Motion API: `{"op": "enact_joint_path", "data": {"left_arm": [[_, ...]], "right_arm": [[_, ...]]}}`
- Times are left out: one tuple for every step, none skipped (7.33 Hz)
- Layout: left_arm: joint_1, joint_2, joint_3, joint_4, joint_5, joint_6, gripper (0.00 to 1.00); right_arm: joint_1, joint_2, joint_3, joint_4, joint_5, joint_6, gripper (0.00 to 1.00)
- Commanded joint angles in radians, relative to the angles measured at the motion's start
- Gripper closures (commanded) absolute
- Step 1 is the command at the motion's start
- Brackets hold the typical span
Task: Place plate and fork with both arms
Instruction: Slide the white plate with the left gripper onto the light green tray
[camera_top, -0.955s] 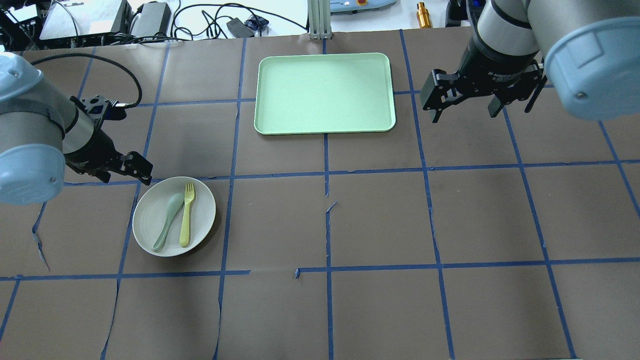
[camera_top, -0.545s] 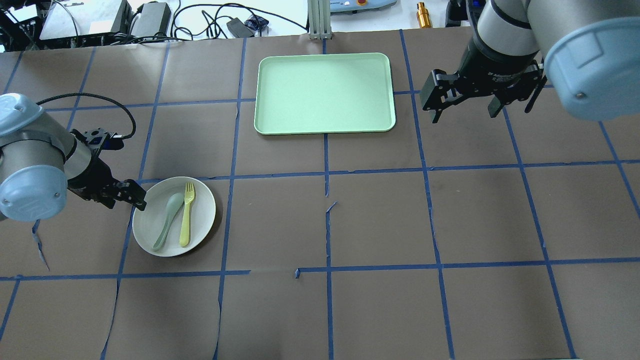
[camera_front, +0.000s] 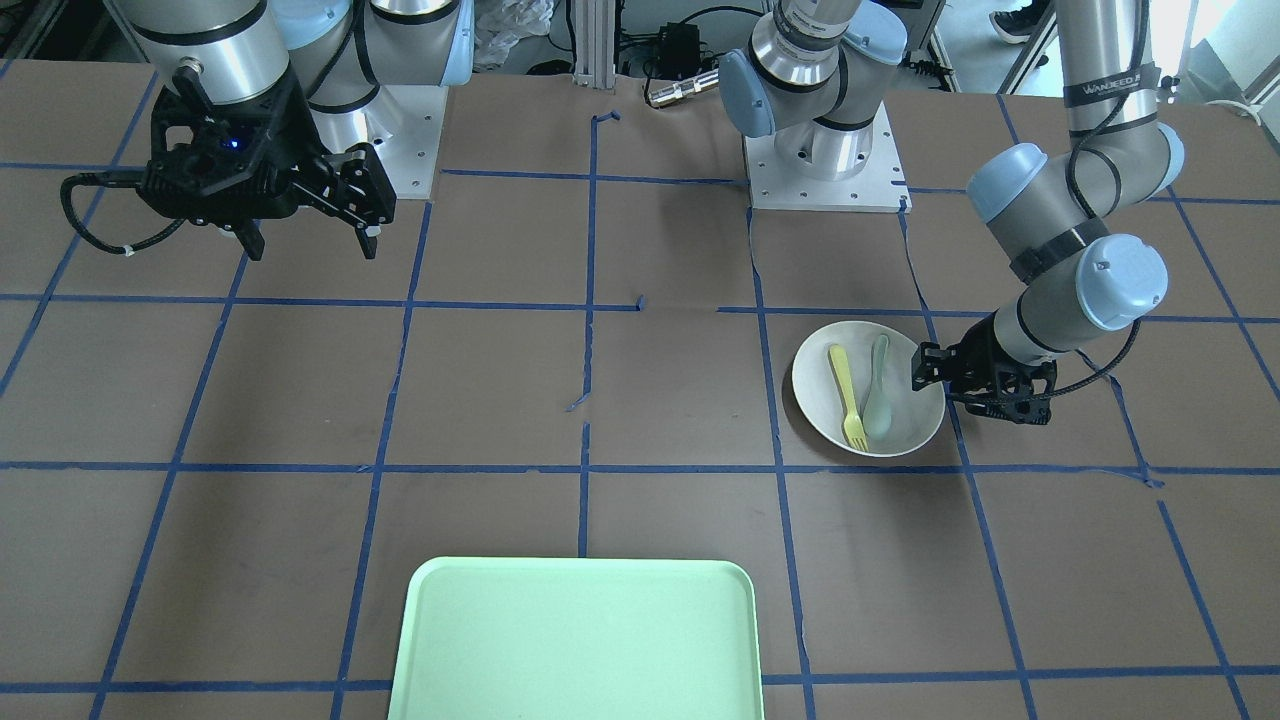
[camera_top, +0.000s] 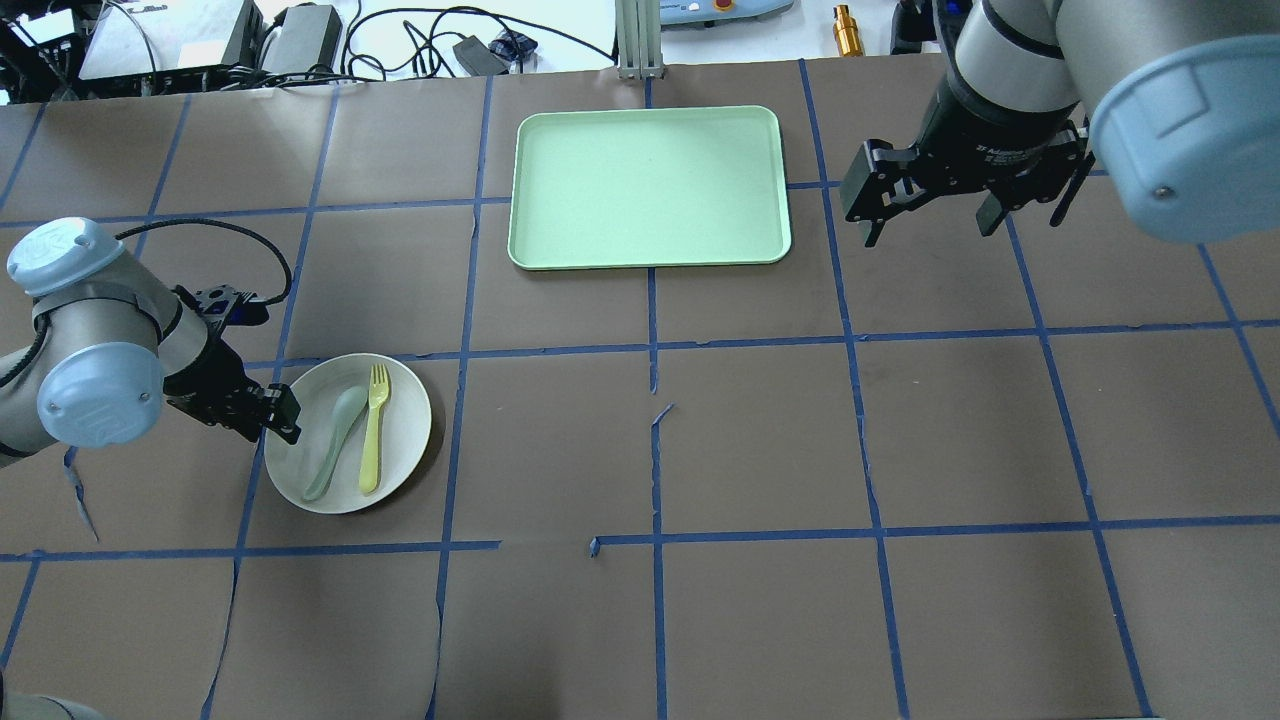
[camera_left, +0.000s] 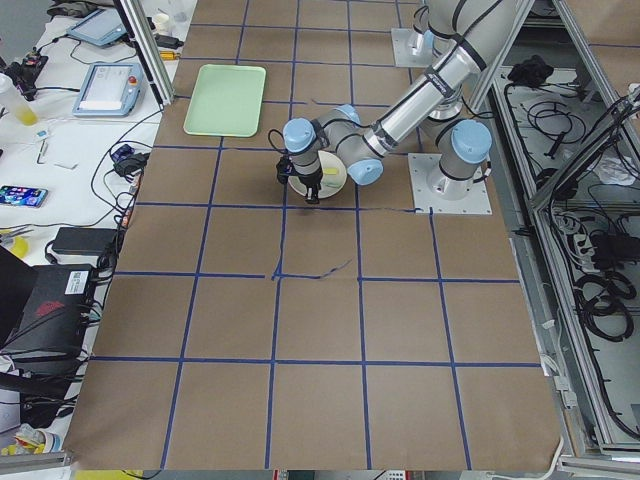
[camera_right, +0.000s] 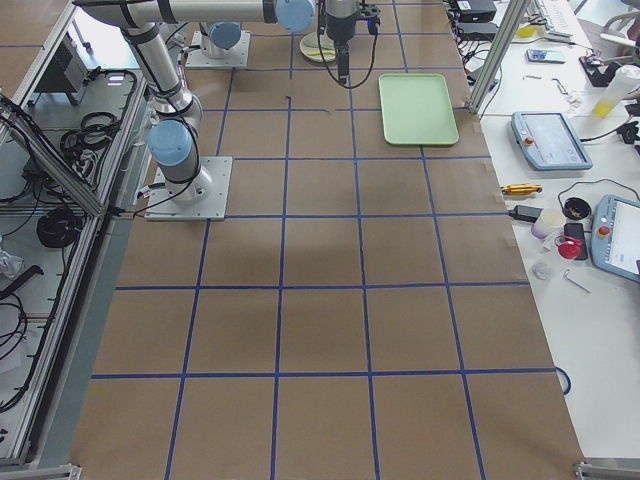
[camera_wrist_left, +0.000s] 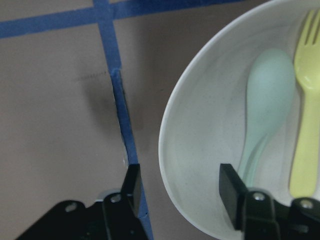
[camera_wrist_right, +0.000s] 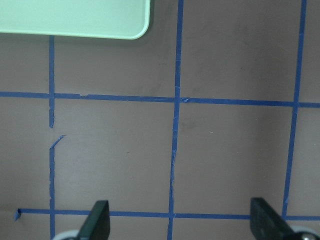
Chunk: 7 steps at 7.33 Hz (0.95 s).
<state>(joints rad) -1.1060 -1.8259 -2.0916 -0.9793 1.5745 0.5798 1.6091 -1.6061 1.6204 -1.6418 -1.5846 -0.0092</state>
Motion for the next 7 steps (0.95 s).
{"op": "enact_joint_path", "data": {"left_arm": [[0.0, -0.018, 0.001, 0.013, 0.001, -0.003, 0.65], [0.0, -0.019, 0.001, 0.013, 0.001, -0.003, 0.83], [0.0, -0.021, 0.001, 0.013, 0.001, -0.003, 0.94], [0.0, -0.006, 0.008, 0.011, -0.002, -0.003, 0.96], [0.0, 0.003, 0.015, 0.016, -0.013, -0.003, 0.99], [-0.001, 0.008, 0.04, 0.01, -0.051, -0.006, 0.99], [-0.002, 0.008, 0.062, 0.005, -0.145, -0.008, 0.99]], "right_arm": [[0.0, 0.0, 0.003, 0.0, 0.0, 0.0, 0.0], [0.0, 0.0, 0.003, 0.0, 0.0, 0.0, 0.0], [0.0, 0.0, 0.003, -0.001, 0.0, 0.0, 0.0], [0.0, 0.0, 0.004, -0.001, 0.0, 0.0, 0.0], [0.0, 0.0, 0.003, 0.0, 0.0, 0.0, 0.0], [0.0, 0.001, 0.003, 0.0, 0.0, 0.0, 0.0], [0.0, 0.0, 0.004, -0.001, 0.0, 0.0, 0.0]]}}
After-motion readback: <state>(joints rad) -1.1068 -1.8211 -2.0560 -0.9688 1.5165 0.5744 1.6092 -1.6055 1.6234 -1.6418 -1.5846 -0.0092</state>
